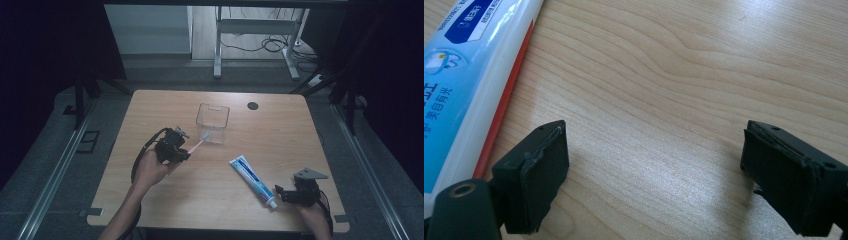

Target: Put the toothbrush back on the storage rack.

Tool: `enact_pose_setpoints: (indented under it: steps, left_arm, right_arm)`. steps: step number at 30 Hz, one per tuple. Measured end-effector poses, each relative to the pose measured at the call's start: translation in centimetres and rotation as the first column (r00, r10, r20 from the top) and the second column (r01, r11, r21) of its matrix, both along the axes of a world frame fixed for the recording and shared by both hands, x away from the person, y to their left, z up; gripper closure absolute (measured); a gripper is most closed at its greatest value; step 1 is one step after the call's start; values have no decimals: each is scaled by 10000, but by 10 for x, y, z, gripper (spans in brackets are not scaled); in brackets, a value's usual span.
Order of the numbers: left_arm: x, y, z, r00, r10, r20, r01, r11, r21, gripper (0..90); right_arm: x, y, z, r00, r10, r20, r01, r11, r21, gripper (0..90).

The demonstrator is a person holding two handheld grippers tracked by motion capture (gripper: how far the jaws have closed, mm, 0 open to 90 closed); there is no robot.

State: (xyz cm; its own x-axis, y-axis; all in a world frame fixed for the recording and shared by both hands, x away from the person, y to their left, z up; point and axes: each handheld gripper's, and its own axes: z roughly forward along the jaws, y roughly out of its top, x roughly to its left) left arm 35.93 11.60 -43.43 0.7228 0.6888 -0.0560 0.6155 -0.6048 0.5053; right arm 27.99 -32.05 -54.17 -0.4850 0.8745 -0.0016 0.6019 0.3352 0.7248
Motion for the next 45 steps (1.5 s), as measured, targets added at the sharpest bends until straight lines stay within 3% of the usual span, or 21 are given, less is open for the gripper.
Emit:
enact_pose_setpoints:
  steps: [11, 17, 23, 32, 36, 40, 45]
  left_arm:
    - [0, -4, 20, 9979, -89, 635, 112, 9993, -362, 790]
    - [-3, -11, 24, 9968, -246, 763, 276, 9988, -395, 790]
    - [-3, -14, 9, 9980, -373, 515, 384, 9991, -196, 790]
    - [-5, -10, -26, 9992, -352, -165, 349, 9992, -216, 789]
    - [-5, -9, -34, 9990, -301, -321, 294, 9993, -228, 789]
    - [-5, -8, -27, 9995, -275, -180, 269, 9990, -350, 789]
    - [-3, -13, -7, 9992, -363, 176, 376, 9962, -787, 789]
  right_arm:
    - [0, 0, 0, 10000, 15, 19, -15, 10000, -8, 116]
    - [0, 0, 0, 10000, -9, -13, 9, 10000, 4, 116]
    - [0, 0, 0, 10000, 10, 10, -10, 10000, -5, 116]
    - [-1, 1, 0, 10000, -41, 43, 41, 10000, -36, 125]
    - [-1, 4, 0, 10000, 69, 21, -68, 10000, -26, 126]
    - [-1, 4, 0, 10000, 85, 15, -85, 10000, -10, 126]
    - [-1, 4, 0, 9999, 94, 41, -94, 10000, -8, 126]
